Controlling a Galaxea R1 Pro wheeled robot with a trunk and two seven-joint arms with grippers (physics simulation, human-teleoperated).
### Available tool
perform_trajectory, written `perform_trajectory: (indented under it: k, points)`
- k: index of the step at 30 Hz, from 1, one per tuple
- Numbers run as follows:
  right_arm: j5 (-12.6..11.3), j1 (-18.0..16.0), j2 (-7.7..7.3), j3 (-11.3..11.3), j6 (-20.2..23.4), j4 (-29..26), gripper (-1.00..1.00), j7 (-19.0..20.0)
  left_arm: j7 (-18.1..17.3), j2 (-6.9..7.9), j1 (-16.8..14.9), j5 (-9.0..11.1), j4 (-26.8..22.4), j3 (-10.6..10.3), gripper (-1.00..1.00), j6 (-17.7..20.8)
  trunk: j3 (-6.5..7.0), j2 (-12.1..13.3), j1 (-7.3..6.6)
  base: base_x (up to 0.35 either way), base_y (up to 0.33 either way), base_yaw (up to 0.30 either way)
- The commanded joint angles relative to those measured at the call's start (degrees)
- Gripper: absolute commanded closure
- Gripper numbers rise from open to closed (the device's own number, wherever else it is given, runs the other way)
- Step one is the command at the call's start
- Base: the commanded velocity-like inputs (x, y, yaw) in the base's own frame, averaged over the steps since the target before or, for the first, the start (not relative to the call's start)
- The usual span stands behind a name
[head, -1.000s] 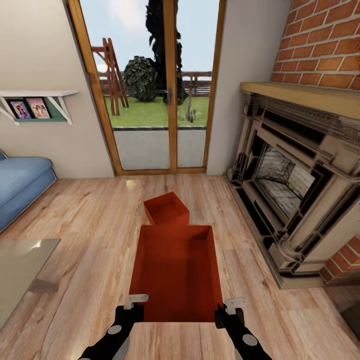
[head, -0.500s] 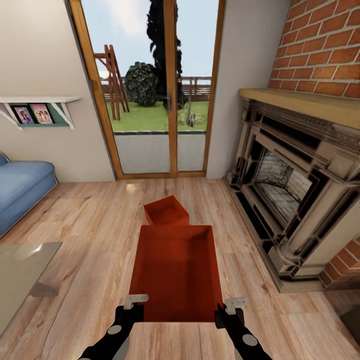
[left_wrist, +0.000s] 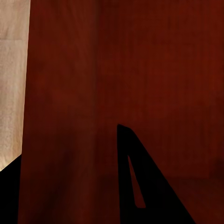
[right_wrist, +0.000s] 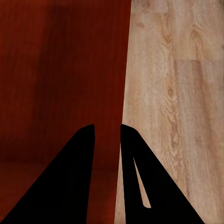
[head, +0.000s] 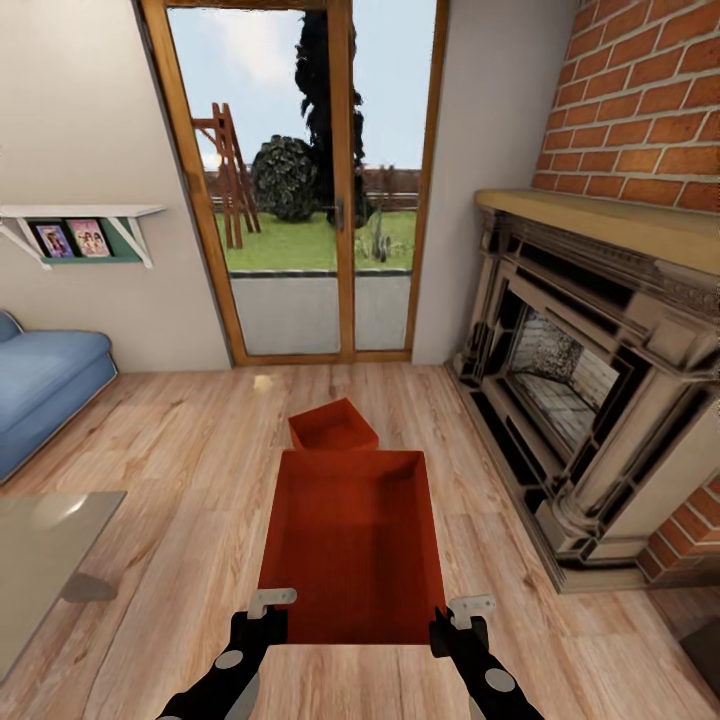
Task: Move the two storage containers from the living room to the garage. In the garage, place one container on the floor and stack the other container on top of it (either order is fine).
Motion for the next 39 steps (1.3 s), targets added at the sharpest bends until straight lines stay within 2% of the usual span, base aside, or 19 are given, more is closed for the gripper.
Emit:
perform_trajectory:
  k: [1,27,39]
  points:
    - [-0.33,-0.08,-0.08,0.71,-2.47,-0.18,1.00,0.89,2.56,0.21,-0.03,0.08,0.23,0.22,1.00,-0.25,0.19,0.35,-0.21,0.000,0.000,0.000]
    - [-0.33,-0.08,-0.04,0.71,-2.47,-0.18,1.00,0.85,2.56,0.17,-0.03,0.08,0.23,0.22,1.00,-0.26,7.12,10.78,-5.92,0.000,0.000,0.000]
    - [-0.33,-0.08,-0.06,0.71,-2.47,-0.18,1.00,0.85,2.56,0.17,-0.03,0.08,0.23,0.22,1.00,-0.26,8.16,10.78,-5.92,0.000,0.000,0.000]
